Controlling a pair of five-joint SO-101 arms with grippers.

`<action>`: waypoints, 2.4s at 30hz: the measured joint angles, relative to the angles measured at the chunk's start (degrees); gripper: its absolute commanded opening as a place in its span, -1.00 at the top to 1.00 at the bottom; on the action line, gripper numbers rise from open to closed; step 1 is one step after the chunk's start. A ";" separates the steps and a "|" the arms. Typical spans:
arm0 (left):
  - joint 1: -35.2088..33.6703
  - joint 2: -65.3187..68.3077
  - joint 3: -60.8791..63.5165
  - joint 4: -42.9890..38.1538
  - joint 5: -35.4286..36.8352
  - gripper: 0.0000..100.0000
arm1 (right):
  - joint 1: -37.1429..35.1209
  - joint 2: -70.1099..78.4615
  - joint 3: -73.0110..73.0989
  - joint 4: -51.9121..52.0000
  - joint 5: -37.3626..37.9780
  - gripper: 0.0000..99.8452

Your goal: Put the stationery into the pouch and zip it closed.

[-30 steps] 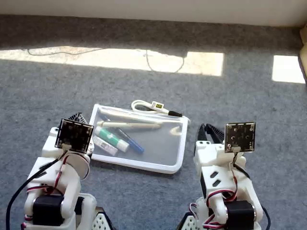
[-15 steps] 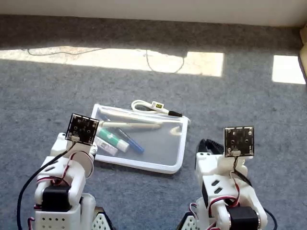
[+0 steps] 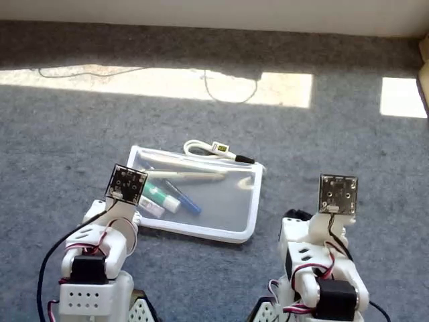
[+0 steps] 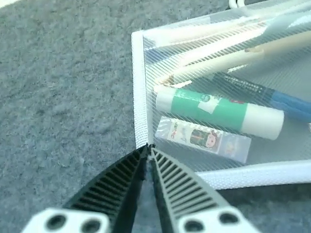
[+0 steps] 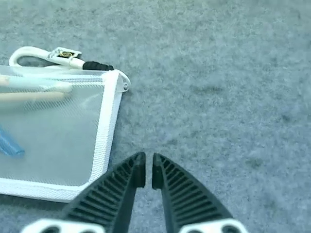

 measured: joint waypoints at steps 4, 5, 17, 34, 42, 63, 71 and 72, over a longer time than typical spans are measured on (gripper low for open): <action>0.00 0.00 1.49 0.00 0.00 0.99 | 0.62 0.00 4.13 -0.62 0.00 0.94; 0.00 -0.09 1.93 0.00 0.00 0.99 | 0.53 0.00 4.92 -1.32 0.00 0.94; 0.00 -0.70 4.84 0.00 0.00 0.99 | 0.70 0.00 22.51 -12.31 0.00 0.94; 0.00 -0.70 5.10 2.99 0.00 0.99 | 0.70 0.53 26.11 -15.30 -0.09 0.94; 0.00 -0.70 5.10 2.99 0.00 0.99 | 0.70 0.53 26.11 -15.30 -0.09 0.94; 0.00 -0.70 5.10 2.99 0.00 0.99 | 0.70 0.53 26.11 -15.30 -0.09 0.94; 0.00 -0.70 5.10 2.99 0.00 0.99 | 0.70 0.53 26.11 -15.30 -0.09 0.94; 0.00 -0.70 5.10 2.99 0.00 0.99 | 0.70 0.53 26.11 -15.30 -0.09 0.94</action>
